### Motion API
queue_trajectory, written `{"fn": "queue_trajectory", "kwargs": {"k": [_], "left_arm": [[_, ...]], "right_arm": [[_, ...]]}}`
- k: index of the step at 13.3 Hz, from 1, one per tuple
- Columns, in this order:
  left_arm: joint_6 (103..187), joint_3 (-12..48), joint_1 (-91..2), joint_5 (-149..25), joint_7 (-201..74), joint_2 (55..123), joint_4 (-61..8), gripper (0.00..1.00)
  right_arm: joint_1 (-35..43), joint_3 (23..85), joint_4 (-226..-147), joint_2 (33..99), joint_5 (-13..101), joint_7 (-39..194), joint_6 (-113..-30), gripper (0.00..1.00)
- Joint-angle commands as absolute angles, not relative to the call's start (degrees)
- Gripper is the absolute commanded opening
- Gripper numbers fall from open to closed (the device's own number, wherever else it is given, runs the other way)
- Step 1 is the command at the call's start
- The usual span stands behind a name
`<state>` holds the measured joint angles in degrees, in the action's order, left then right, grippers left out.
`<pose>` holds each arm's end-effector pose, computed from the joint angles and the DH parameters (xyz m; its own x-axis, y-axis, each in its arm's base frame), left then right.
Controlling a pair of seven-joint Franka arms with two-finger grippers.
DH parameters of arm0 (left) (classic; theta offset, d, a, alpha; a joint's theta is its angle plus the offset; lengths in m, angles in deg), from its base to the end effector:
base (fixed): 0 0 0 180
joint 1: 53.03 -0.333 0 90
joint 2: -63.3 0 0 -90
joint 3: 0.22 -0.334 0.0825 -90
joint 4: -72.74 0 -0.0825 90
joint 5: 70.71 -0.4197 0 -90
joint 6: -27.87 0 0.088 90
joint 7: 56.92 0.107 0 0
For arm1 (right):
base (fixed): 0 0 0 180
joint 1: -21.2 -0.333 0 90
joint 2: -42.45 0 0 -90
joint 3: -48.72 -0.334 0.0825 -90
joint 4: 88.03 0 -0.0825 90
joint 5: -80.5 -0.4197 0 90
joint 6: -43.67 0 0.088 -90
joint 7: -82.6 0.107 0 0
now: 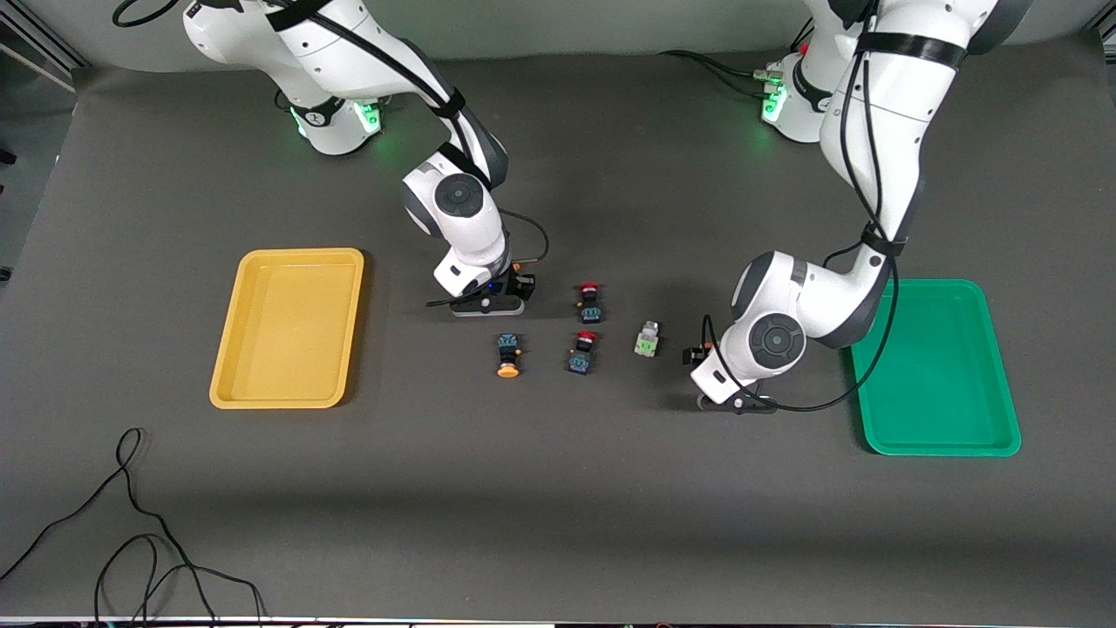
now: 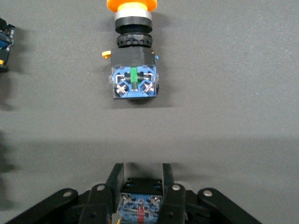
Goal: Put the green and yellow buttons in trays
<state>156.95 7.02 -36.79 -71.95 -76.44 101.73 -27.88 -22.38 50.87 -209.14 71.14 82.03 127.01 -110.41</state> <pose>0.6246 -0.2651 0.1629 0.9817 -0.0630 -0.1796 -0.0633 -0.9980 0.0044 0.4576 0.4047 0.1652 0.9969 -0.0242 0.0751 -0.0220 -0.9993 -0.0295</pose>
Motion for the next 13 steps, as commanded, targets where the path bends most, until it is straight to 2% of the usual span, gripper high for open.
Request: {"fn": "queue_trajectory", "kwargs": {"k": [1,2,5,7,9,13], "left_arm": [[158.04,6.28,-35.19,-71.68,-77.31,101.88,-28.16,0.21],[158.04,6.28,-34.93,-71.68,-77.31,101.88,-28.16,0.0],[156.64,6.28,-35.19,-71.68,-77.49,100.83,-27.81,0.0],[152.79,6.28,-35.63,-71.59,-77.57,97.24,-27.28,0.0],[144.9,5.93,-36.24,-71.42,-79.14,91.63,-25.79,0.0],[124.16,5.76,-41.51,-71.94,-80.83,85.1,-16.32,0.0]], "right_arm": [[-22.57,51.53,-204.76,68.13,83.32,126.02,-100.6,0.16],[-22.22,51.53,-202.48,66.38,83.32,125.32,-95.08,0.16],[-22.04,53.64,-191.16,62.85,82.44,121.38,-74.26,0.16],[-20.64,56.53,-185.87,61.01,82.35,114.98,-65.35,0.16],[-18.71,61.87,-186.63,57.41,81.57,104.02,-63.65,0.16],[-18.17,80.57,-188.92,54.23,79.89,78.7,-62.85,0.16]]}}
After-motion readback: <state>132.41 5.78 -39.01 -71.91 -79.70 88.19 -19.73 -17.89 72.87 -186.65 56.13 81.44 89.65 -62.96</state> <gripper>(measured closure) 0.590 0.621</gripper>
